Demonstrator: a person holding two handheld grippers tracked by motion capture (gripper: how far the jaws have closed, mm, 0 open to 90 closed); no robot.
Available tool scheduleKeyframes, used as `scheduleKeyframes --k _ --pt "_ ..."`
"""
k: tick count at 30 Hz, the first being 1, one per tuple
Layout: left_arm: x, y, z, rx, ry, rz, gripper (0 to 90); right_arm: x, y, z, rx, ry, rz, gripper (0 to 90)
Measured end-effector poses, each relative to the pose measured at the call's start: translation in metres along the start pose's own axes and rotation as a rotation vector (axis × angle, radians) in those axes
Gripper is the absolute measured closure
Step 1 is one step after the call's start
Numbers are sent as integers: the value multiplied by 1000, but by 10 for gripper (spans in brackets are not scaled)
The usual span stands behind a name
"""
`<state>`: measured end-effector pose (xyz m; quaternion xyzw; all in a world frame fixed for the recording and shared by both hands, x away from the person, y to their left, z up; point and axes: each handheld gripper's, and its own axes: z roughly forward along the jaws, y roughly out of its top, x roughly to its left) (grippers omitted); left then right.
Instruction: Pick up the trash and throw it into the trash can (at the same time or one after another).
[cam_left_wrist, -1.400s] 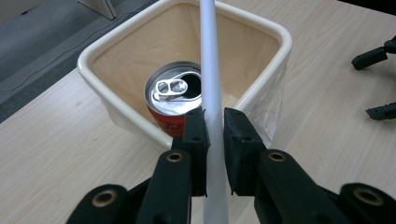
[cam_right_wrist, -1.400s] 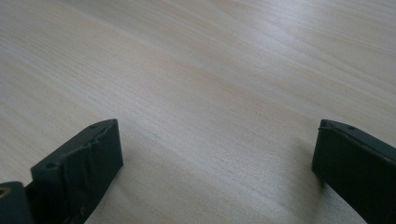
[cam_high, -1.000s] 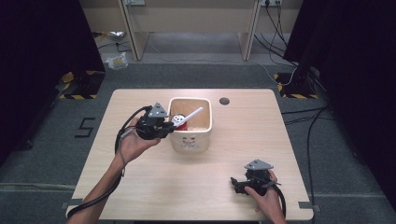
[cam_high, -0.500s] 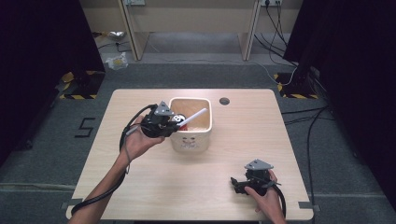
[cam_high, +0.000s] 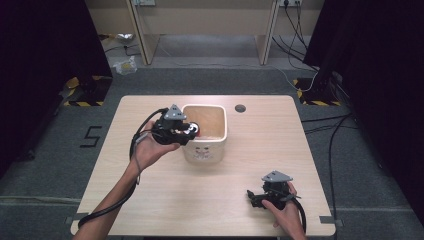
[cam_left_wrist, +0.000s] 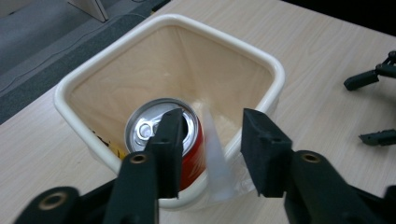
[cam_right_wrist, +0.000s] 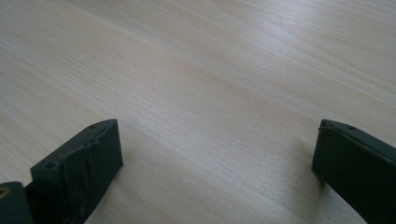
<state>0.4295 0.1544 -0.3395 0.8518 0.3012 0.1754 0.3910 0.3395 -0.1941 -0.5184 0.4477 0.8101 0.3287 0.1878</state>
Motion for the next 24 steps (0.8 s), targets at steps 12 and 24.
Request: scheduleKeyframes --k 12,24 --pt "9 -6 -14 -30 21 -52 426 0 0 0 0 0 -2 18" --pt "18 -16 -29 -65 38 -90 359 0 0 0 0 0 0 18"
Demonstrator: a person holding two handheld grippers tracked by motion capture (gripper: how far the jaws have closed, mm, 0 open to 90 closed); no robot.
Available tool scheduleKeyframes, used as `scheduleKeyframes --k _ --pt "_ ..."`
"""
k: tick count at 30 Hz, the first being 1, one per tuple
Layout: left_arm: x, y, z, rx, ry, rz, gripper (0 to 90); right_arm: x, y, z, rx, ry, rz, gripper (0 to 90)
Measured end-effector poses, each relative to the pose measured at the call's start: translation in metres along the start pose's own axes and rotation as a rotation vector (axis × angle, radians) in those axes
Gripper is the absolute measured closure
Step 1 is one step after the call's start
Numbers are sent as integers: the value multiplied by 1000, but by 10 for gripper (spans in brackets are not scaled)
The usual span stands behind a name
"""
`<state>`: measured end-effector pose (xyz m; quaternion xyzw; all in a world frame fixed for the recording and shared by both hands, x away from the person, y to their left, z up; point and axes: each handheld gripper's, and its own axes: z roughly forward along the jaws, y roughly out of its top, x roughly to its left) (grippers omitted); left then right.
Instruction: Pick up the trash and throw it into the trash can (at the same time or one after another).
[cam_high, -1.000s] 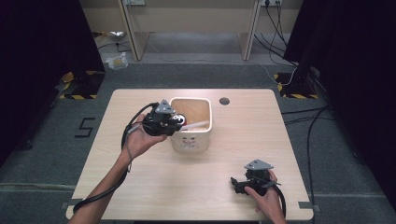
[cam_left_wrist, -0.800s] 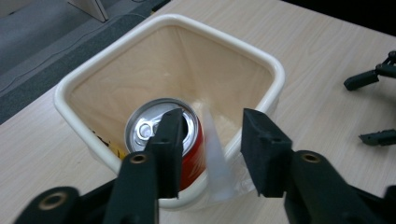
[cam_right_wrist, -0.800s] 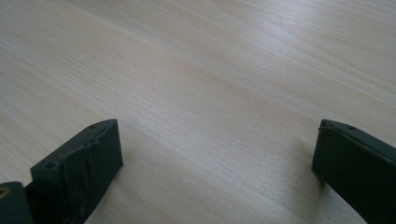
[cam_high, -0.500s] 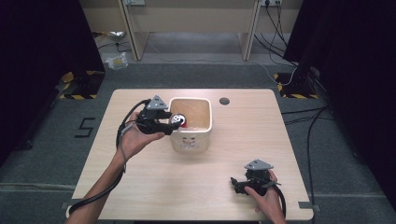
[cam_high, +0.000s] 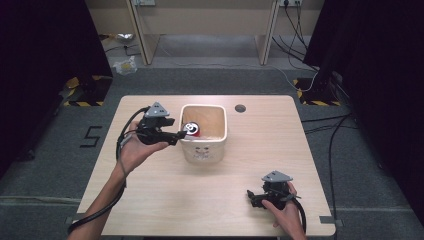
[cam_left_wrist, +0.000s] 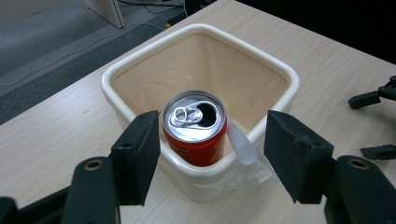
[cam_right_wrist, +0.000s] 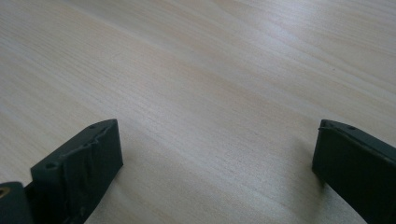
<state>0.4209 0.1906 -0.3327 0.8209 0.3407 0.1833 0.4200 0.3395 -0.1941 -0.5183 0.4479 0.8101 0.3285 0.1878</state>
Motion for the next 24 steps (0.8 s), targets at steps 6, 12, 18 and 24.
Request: scheduleKeyframes --k 6,12,18,24 --pt "7 -7 -9 -11 11 -15 353 0 0 0 0 0 0 18" --pt "13 -17 -13 -22 19 -41 344 0 0 0 -1 -1 -4 18" --pt "22 -28 -14 -21 24 -75 297 0 0 0 0 0 -1 18" --pt "28 -38 -16 -30 30 -102 238 0 0 0 0 0 -2 18"
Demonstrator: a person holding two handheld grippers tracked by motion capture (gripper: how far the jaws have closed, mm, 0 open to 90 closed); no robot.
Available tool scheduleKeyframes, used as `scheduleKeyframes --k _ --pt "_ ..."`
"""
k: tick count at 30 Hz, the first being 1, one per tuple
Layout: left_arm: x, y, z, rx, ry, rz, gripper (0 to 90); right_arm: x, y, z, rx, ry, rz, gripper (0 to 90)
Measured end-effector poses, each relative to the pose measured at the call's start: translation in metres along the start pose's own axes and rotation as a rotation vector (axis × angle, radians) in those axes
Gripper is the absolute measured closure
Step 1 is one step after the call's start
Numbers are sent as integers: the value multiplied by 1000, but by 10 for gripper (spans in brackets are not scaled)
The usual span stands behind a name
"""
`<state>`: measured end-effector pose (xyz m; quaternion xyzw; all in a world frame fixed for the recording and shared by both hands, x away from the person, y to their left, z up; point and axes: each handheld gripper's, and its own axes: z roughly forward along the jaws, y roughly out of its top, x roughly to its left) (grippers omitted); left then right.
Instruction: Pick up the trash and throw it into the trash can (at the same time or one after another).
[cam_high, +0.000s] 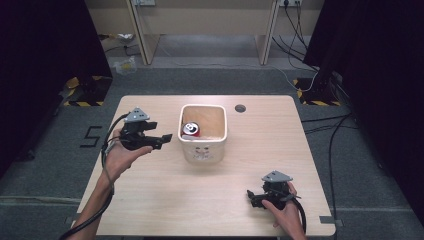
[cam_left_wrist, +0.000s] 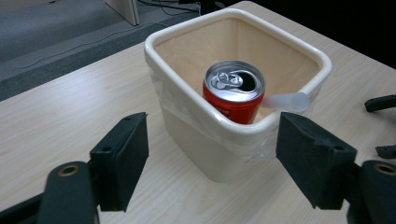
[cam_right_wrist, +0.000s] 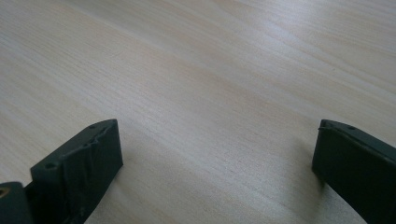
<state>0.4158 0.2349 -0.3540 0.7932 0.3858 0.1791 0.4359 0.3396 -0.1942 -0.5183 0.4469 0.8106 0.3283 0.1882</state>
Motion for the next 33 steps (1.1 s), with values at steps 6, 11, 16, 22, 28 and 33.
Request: scheduleKeyframes --k 6,11,16,22,28,33 --pt "5 -9 2 2 -3 -20 196 0 0 0 0 0 -1 18" --pt "8 -16 3 -7 -4 -37 165 0 0 0 0 0 1 18" --pt "10 -21 3 -17 -6 -42 159 0 0 0 1 0 5 18" --pt "10 -27 3 -27 -5 -42 159 0 0 0 0 0 0 18" --pt "10 -33 5 -28 -2 -44 159 0 0 0 0 -1 0 19" --pt "9 -39 5 -36 2 -45 159 0 0 0 0 -2 0 19"
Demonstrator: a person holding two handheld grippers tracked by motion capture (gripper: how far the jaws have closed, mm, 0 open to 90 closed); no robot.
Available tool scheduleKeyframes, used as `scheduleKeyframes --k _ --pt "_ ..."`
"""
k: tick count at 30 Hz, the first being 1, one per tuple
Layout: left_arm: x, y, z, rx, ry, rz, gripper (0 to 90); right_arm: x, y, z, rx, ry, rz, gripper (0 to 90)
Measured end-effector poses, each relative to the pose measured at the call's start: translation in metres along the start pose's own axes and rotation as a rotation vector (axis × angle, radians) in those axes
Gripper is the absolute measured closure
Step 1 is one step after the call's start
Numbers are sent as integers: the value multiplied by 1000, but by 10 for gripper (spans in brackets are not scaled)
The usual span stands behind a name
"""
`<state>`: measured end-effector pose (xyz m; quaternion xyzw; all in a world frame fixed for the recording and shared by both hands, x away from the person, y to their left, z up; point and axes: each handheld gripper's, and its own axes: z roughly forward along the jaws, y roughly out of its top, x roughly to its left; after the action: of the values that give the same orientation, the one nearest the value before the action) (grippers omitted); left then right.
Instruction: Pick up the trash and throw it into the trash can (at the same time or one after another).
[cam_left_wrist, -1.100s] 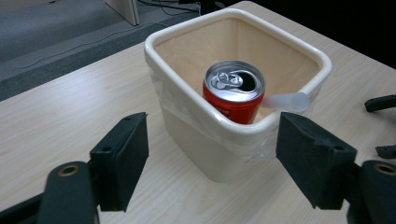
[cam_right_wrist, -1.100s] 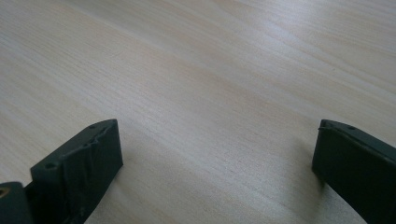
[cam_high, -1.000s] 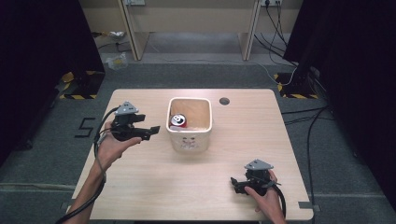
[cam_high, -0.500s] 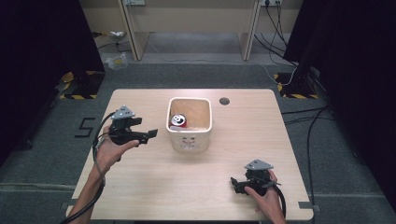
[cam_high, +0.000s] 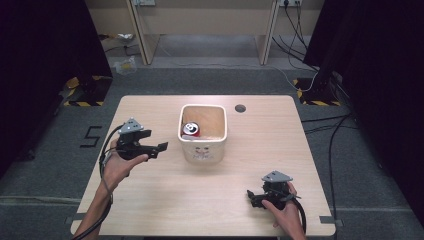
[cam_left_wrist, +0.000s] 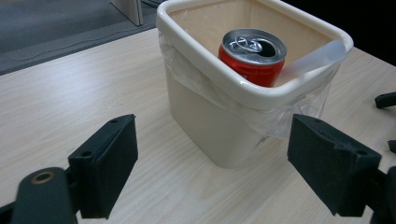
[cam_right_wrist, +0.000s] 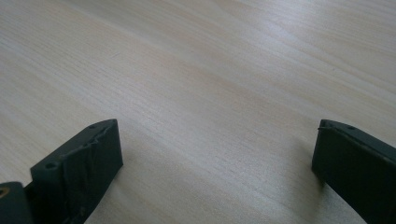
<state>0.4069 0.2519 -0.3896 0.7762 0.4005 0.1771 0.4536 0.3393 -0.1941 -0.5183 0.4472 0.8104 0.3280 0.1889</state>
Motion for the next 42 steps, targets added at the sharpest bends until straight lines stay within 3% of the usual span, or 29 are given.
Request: scheduleKeyframes --k 16,42 --pt "-1 -27 1 -15 3 -7 159 0 0 0 1 1 0 18" --pt "-9 -70 19 24 -10 3 159 1 0 0 0 1 -5 17"
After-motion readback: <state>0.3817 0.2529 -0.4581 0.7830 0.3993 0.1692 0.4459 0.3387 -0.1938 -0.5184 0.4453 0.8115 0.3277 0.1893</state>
